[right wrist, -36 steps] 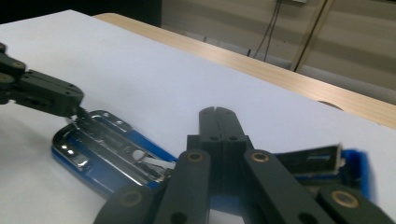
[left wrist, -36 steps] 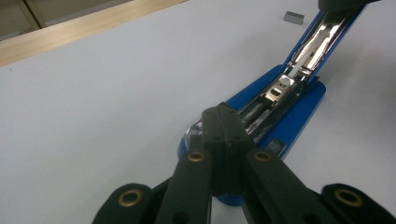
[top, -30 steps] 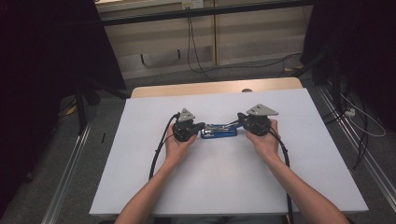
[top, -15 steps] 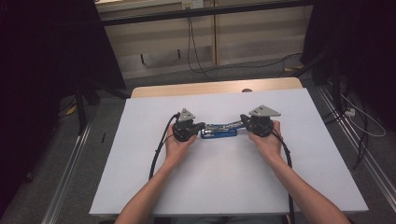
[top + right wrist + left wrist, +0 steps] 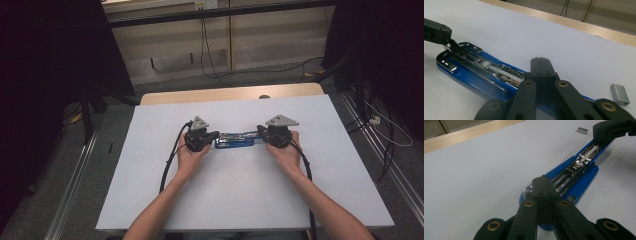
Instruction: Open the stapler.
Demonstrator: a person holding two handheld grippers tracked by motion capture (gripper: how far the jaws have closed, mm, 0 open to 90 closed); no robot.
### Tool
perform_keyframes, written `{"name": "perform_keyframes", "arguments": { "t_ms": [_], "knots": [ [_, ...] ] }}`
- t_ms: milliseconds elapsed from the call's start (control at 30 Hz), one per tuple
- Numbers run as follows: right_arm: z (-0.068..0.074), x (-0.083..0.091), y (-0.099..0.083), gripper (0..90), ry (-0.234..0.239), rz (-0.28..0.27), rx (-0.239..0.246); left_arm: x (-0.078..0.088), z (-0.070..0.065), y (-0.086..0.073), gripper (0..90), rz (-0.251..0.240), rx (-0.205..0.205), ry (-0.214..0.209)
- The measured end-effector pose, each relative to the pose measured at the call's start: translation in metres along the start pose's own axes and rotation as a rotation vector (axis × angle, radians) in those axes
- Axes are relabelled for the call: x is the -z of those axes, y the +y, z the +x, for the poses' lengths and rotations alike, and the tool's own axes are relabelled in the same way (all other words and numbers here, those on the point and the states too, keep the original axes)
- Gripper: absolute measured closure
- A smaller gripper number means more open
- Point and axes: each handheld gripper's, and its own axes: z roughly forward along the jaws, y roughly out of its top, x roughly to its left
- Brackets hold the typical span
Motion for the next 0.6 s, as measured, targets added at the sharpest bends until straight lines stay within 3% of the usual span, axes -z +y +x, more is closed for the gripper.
{"name": "perform_keyframes", "arguments": {
  "t_ms": [133, 333, 600],
  "knots": [
    [-0.0008, 0.0002, -0.0001, 90.0, 0.009, -0.001, -0.015, -0.0003, -0.0005, -0.0003, 90.0, -0.003, 0.020, 0.000],
    [-0.0035, 0.0026, 0.0009, 90.0, 0.012, -0.017, -0.026, -0.0003, -0.0006, 0.0004, 90.0, 0.000, 0.015, 0.005],
    [-0.0022, 0.0022, 0.0014, 90.0, 0.030, -0.025, -0.023, 0.0005, 0.0012, 0.0008, 90.0, -0.026, 0.015, -0.020]
  ]
}}
